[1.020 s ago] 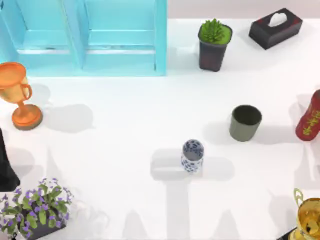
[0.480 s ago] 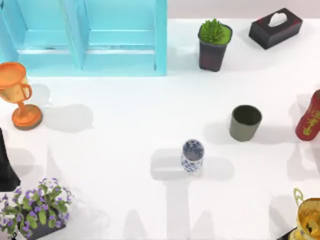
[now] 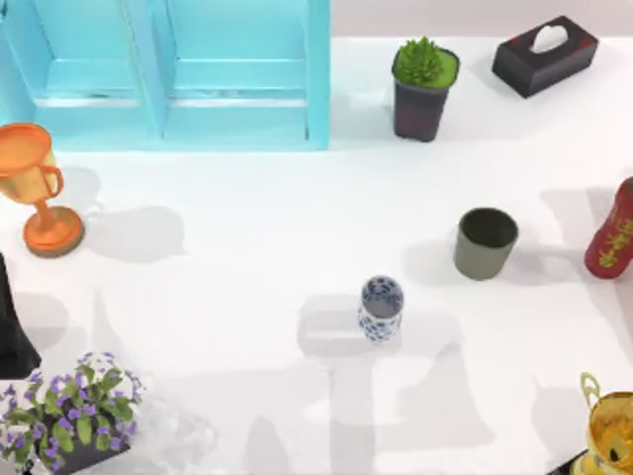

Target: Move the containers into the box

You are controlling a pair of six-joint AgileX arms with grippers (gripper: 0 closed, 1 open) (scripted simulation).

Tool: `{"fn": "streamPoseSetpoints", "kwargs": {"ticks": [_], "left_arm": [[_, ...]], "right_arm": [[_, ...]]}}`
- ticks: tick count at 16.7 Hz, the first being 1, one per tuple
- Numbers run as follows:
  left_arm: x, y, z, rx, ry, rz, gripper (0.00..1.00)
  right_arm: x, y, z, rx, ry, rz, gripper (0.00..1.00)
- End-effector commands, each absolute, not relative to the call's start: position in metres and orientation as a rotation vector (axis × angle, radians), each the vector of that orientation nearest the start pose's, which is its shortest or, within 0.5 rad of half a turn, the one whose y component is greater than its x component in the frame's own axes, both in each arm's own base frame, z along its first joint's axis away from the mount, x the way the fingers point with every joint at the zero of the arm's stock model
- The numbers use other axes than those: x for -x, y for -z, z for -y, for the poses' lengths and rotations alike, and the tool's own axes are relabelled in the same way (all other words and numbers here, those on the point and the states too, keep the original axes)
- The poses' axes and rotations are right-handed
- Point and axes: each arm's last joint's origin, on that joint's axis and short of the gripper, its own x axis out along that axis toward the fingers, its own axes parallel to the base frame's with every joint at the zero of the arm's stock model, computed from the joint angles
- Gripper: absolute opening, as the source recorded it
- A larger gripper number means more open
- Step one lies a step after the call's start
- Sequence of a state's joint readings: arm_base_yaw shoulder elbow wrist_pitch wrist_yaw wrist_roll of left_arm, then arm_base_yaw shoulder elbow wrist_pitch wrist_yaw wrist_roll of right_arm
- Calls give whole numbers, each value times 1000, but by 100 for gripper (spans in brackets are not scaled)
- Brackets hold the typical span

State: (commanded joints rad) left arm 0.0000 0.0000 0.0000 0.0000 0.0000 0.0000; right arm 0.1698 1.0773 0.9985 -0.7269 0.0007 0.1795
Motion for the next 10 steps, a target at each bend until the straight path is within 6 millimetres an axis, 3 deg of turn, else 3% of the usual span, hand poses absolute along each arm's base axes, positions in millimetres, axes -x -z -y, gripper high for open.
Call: {"fn": "streamPoseSetpoints", "kwargs": {"ticks": [4, 7, 10], "left_arm": [[-106, -160, 1, 0, 0, 0, 100], [-106, -160, 1, 0, 0, 0, 100], [-106, -160, 1, 0, 0, 0, 100]], "right_arm": [[-293, -305, -72, -84, -74, -1124, 100], [-342, -288, -99, -62, -50, -1312, 100], [-375, -263, -121, -35, -21, -1459, 100]]}}
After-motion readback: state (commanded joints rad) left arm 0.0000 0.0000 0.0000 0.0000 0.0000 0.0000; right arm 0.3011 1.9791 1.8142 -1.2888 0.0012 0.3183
